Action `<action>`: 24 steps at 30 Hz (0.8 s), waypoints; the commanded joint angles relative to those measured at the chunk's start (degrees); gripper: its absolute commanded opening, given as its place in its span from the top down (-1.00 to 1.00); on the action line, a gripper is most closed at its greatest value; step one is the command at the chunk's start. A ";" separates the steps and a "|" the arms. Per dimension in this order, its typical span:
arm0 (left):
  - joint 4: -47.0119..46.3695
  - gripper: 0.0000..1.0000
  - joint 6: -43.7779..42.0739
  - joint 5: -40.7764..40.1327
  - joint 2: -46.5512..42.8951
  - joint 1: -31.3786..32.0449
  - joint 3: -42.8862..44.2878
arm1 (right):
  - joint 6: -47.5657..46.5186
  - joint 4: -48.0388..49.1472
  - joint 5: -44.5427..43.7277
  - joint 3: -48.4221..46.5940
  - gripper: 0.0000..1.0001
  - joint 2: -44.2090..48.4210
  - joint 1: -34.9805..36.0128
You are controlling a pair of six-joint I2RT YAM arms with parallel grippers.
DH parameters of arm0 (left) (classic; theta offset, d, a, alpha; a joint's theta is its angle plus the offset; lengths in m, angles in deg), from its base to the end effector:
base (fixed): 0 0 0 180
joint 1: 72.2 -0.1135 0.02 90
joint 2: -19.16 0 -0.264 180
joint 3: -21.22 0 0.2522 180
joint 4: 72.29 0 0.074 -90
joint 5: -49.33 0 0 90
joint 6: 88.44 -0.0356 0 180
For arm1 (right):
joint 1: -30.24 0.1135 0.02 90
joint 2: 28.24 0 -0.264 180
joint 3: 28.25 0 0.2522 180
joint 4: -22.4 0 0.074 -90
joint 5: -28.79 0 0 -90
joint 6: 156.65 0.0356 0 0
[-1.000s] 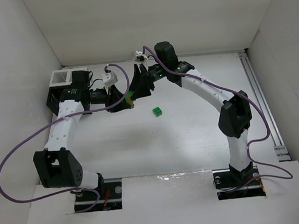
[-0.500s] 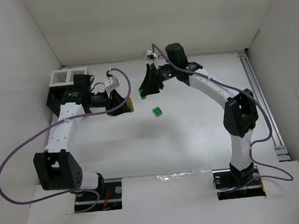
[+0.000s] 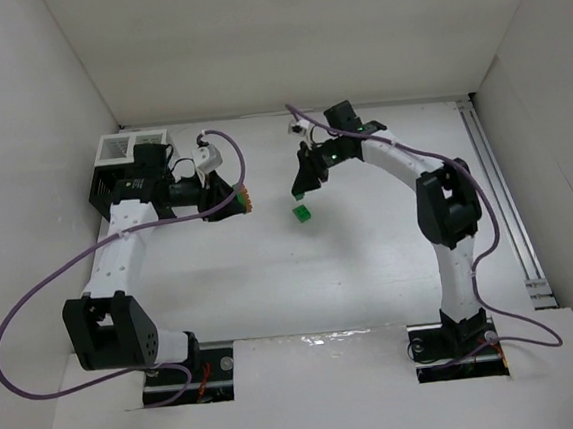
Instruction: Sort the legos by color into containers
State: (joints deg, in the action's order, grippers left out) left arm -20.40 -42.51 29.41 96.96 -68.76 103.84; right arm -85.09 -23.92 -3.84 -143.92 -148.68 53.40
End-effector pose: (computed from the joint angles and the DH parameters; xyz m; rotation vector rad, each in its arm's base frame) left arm 0.2717 -0.0499 0.3297 1.2253 1.5040 -0.9746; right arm 0.4145 0.2099 0.2476 -1.1923 1.9276 1.2490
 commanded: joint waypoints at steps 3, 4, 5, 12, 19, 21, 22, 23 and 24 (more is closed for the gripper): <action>-3.14 0.94 3.90 2.78 -1.59 -2.39 1.54 | -4.59 -3.66 -7.60 -0.40 0.91 -3.12 1.19; -3.15 0.94 3.91 2.78 -2.21 -2.91 1.54 | -4.59 -3.66 -8.84 -0.40 0.51 -3.65 1.19; -3.15 0.94 4.43 2.78 -2.21 -2.92 1.54 | -3.81 -3.66 -10.50 -1.44 0.41 -4.27 1.71; -9.65 0.96 11.37 0.23 -8.37 -4.23 -3.82 | -3.27 -2.43 -11.41 -2.95 -0.48 -3.22 2.33; -6.06 0.96 9.80 0.23 -7.85 -4.23 -3.57 | -3.46 2.31 9.23 -2.76 -0.58 3.72 2.33; -5.53 0.96 8.22 0.76 -6.97 -4.23 -2.69 | -0.13 2.85 14.61 -6.71 -0.58 4.25 3.29; -5.52 0.96 8.22 1.36 -5.92 -4.23 -1.81 | 1.20 4.24 15.75 -8.03 -0.58 4.25 3.91; -5.00 0.96 7.61 1.37 -5.91 -4.23 -1.28 | 2.25 4.95 17.68 -9.26 -0.58 4.25 5.13; -4.99 0.96 7.60 1.37 -5.04 -4.23 -0.66 | 6.27 6.61 18.39 -10.84 -0.58 4.25 5.75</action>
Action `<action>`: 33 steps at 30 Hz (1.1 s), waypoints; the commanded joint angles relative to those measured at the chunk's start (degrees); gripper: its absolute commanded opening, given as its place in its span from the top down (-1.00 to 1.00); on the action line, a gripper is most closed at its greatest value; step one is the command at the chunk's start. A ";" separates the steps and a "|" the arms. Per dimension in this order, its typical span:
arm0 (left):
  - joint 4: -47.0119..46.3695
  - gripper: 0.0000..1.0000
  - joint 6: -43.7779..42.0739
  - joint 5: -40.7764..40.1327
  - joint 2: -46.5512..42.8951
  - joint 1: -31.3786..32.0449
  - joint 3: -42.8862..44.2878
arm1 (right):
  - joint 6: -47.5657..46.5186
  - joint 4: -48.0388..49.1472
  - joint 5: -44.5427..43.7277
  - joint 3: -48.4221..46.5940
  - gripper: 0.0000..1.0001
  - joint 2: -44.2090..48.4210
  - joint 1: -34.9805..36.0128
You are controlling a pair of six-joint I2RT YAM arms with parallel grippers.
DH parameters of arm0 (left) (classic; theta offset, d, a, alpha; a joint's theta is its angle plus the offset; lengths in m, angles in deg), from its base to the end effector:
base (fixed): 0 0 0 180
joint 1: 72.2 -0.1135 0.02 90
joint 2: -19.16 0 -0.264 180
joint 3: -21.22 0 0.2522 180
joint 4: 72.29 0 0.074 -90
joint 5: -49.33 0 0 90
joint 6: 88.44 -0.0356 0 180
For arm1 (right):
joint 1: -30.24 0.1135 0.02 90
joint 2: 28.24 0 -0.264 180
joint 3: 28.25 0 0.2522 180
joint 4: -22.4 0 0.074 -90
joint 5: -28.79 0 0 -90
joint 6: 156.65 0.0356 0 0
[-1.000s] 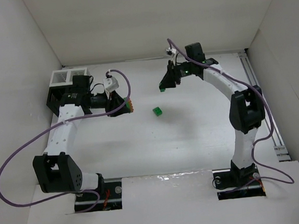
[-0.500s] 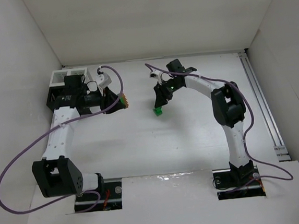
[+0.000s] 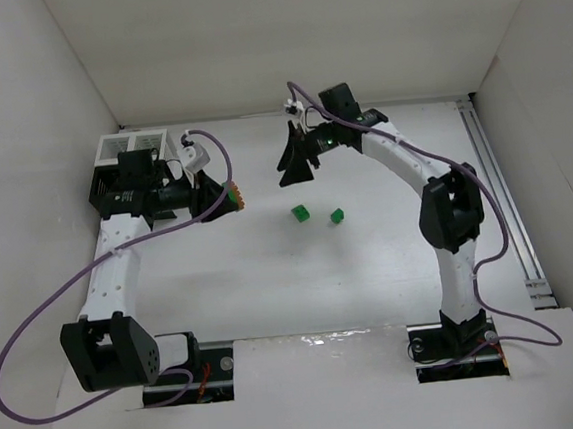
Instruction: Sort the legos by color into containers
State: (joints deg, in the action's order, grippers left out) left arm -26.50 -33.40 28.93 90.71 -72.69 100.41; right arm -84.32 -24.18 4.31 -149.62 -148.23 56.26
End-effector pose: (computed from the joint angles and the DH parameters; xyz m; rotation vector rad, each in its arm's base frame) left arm 0.2546 -0.0312 0.3441 1.1064 1.5282 -0.9188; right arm 0.4051 0.2338 0.2853 -1.2868 1.7265 1.3982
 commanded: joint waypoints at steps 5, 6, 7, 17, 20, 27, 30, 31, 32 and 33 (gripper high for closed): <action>-0.39 0.96 -0.99 1.85 1.75 -0.30 2.77 | 16.07 19.96 11.39 -4.62 -0.58 4.41 5.09; -0.39 0.96 -0.99 1.85 1.75 0.22 2.77 | 17.22 20.86 11.91 -4.62 -0.60 4.41 5.09; -0.91 0.96 -0.99 1.85 1.75 0.23 2.77 | 17.93 20.86 11.92 -4.62 -0.60 3.89 5.61; 0.31 0.96 -2.82 2.91 1.75 2.15 4.53 | 21.27 22.10 12.71 -10.15 -0.65 -0.43 8.34; 0.31 0.96 -2.83 2.91 1.75 2.16 4.53 | 21.27 22.62 12.09 -11.30 -0.65 -1.13 8.87; 0.31 0.94 -2.83 3.43 2.81 2.16 4.53 | 21.27 23.15 11.56 -13.41 -0.65 -2.89 9.92; -0.21 0.94 -2.83 3.43 2.81 2.16 5.06 | 21.27 23.68 11.56 -13.41 -0.65 -2.89 10.45; -0.21 0.94 -2.31 3.43 3.33 2.16 5.06 | 21.27 23.68 11.56 -13.41 -0.65 -2.89 10.45; -0.21 0.94 -2.31 3.43 3.33 2.16 5.06 | 21.27 23.68 11.56 -13.41 -0.65 -2.89 10.45; -0.74 0.94 -2.31 3.43 3.33 2.16 5.06 | 21.27 24.20 11.56 -13.41 -0.65 -2.89 10.45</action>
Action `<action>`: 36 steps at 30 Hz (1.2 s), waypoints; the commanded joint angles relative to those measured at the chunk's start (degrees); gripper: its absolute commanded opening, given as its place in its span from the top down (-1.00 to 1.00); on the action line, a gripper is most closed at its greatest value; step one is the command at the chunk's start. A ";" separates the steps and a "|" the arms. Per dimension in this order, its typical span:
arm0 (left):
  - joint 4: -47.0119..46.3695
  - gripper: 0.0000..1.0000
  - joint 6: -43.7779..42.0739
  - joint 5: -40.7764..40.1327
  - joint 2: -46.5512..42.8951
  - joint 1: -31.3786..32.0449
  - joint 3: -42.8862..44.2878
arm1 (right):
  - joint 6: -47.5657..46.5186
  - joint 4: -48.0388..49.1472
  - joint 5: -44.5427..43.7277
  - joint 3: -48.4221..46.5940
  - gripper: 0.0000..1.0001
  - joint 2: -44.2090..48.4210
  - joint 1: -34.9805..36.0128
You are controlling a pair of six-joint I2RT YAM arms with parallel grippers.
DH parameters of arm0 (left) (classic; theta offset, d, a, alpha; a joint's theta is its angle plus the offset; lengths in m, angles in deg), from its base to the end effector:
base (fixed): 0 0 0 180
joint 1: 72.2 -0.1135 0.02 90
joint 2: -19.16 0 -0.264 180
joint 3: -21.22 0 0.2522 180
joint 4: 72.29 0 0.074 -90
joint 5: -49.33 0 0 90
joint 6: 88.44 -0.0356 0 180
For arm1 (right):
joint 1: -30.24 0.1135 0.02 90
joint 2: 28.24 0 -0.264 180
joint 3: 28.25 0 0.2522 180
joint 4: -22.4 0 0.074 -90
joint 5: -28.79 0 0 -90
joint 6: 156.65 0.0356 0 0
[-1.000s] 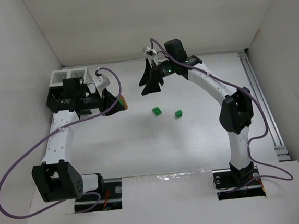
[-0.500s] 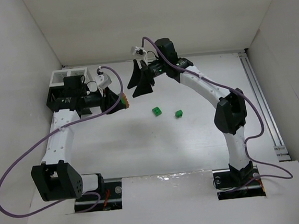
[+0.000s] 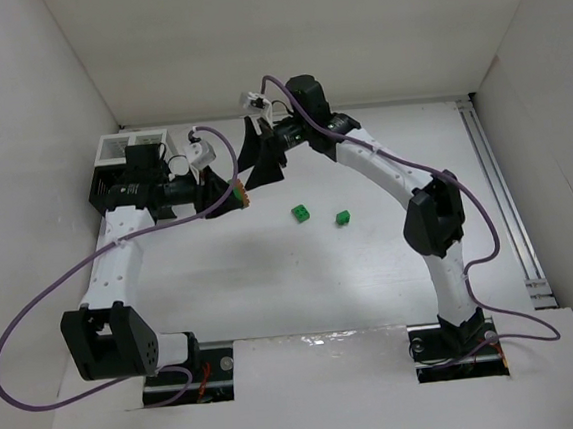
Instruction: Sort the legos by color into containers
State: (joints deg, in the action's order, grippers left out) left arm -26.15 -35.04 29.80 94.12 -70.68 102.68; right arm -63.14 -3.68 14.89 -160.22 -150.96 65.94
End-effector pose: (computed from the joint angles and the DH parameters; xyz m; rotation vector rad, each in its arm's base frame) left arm 0.2672 -0.0407 0.3422 1.1505 1.5032 -0.9554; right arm 0.3783 0.3144 0.3522 -1.4192 1.3586 1.6756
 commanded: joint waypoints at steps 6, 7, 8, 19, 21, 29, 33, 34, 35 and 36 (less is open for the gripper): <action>-1.09 0.94 -0.14 2.56 -0.08 0.15 2.79 | 0.10 4.23 2.03 -2.81 -0.47 -0.16 1.30; -1.09 0.94 -0.14 2.56 -0.08 0.15 2.79 | 0.10 4.23 2.04 -2.81 -0.46 -0.16 1.30; -1.09 0.94 -0.14 2.56 -0.08 0.15 2.79 | 0.10 4.23 2.04 -2.81 -0.43 -0.16 1.30; -1.62 0.94 0.39 2.56 -0.08 0.15 3.31 | 0.10 4.23 2.04 -2.28 -0.34 -0.68 2.35; -1.62 0.94 0.39 2.56 -0.08 0.15 3.31 | 0.10 4.23 2.04 -2.28 -0.26 -0.68 2.35; -2.14 0.94 0.39 2.56 -0.08 0.15 3.31 | 0.10 4.23 2.04 -2.28 0.14 -0.68 2.35; -2.15 0.94 0.39 2.56 -0.08 0.15 3.31 | -0.43 4.76 1.26 -1.68 0.78 -0.68 2.35; -2.15 0.94 0.39 2.56 -0.08 0.15 2.79 | -0.43 4.76 1.25 -0.97 0.98 -0.68 2.35; -2.15 0.94 0.39 2.56 -0.08 0.15 2.79 | -0.43 5.28 0.47 -0.97 1.00 0.10 2.35; -2.15 0.94 0.39 2.56 -0.08 0.15 2.79 | -0.43 5.29 -0.59 -0.01 1.00 0.11 1.83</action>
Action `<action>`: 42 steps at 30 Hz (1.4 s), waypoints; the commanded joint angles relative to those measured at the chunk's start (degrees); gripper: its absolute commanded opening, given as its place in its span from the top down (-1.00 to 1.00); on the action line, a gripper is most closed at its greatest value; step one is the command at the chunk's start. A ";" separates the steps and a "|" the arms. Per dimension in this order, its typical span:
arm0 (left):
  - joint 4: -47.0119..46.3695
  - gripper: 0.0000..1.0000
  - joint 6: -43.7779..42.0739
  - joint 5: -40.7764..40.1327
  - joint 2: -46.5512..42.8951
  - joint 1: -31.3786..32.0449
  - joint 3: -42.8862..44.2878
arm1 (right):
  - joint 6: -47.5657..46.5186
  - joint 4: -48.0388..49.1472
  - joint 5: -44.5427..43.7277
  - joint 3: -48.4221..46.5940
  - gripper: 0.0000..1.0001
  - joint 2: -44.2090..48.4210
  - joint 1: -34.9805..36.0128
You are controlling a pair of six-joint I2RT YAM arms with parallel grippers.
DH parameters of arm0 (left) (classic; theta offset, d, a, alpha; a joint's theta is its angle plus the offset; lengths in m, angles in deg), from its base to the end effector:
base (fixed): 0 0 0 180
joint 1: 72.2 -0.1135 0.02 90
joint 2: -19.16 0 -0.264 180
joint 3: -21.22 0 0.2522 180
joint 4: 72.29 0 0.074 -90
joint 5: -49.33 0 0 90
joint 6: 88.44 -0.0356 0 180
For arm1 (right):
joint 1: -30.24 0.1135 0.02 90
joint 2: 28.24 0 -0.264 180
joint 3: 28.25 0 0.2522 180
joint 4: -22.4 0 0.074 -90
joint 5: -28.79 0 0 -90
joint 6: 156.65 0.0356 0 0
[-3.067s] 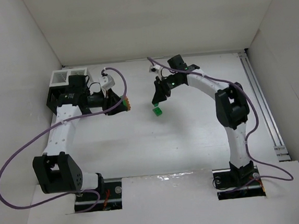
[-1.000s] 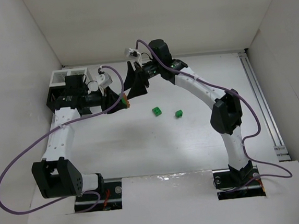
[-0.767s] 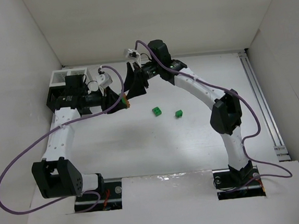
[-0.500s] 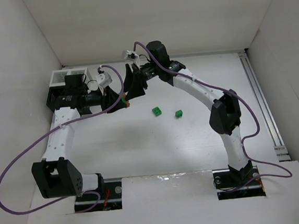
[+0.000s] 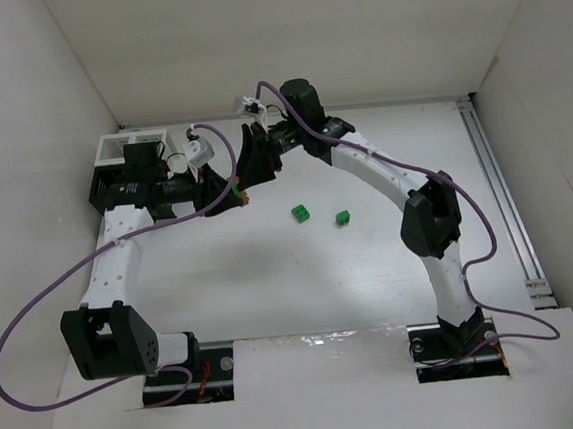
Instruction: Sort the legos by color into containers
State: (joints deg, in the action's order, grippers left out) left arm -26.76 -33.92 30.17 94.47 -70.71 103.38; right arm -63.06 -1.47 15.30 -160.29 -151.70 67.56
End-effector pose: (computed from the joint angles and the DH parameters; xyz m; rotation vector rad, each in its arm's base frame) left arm 0.2694 -0.0406 0.3454 1.1438 1.4988 -0.9629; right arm 0.3721 0.3272 0.3497 -1.4536 1.3131 1.6876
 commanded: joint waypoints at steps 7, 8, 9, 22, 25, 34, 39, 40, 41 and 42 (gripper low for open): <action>-1.53 0.94 -0.73 1.66 -0.95 0.17 1.56 | -1.05 3.78 -2.15 2.87 1.00 5.15 -4.52; -1.53 0.94 -0.73 1.66 -0.95 0.17 1.56 | -1.05 3.78 -2.76 4.01 1.00 6.38 -5.23; -1.53 0.94 -0.73 1.66 -0.95 0.17 1.56 | -1.05 3.78 -2.77 4.63 1.00 6.91 -6.02; -2.57 0.96 4.43 1.65 -2.35 -6.57 0.69 | -9.21 -7.03 -8.65 10.34 1.00 10.95 -12.71; -16.44 0.99 22.26 -2.97 -7.00 -15.37 -2.73 | -9.92 -7.56 -11.03 12.62 1.00 11.66 -12.71; -14.37 1.00 33.63 -40.33 -10.71 -24.15 -0.90 | -10.45 -7.56 -14.54 12.90 1.00 12.28 -13.77; -15.51 1.00 34.17 -45.80 -8.96 -25.40 -0.90 | -10.45 -7.56 -15.25 12.37 1.00 12.28 -13.77; -15.51 1.00 34.17 -45.80 -7.91 -25.93 -0.21 | -10.45 -7.56 -15.25 12.37 1.00 12.28 -13.77; -15.51 1.00 34.17 -46.32 -7.90 -25.93 -0.20 | -10.45 -7.56 -15.25 12.37 1.00 12.28 -13.77; -15.51 1.00 34.17 -45.72 -7.11 -25.93 -0.20 | -10.45 -7.56 -15.25 12.37 1.00 12.28 -13.77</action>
State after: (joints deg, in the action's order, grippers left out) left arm -40.95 -1.46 -12.10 86.53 -96.32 101.00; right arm -72.48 -9.38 0.35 -146.94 -143.11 53.88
